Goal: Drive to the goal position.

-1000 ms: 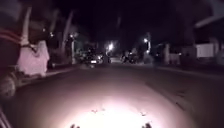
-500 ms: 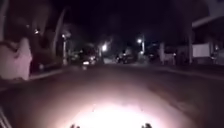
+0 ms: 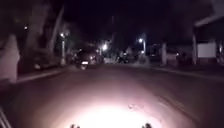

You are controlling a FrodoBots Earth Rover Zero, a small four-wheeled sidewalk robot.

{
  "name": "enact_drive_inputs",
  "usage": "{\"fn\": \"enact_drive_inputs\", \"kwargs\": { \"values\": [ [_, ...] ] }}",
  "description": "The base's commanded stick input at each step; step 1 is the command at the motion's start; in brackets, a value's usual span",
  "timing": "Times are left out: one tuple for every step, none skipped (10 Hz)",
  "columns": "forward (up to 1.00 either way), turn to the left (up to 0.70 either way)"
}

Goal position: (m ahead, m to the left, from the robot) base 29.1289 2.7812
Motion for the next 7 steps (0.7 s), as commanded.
{"fn": "enact_drive_inputs", "kwargs": {
  "values": [
    [0.85,0.0],
    [0.85,0.0],
    [0.85,0.0],
    [0.85,0.0],
    [0.85,0.0],
    [0.85,0.0],
    [0.85,0.0]
  ]
}}
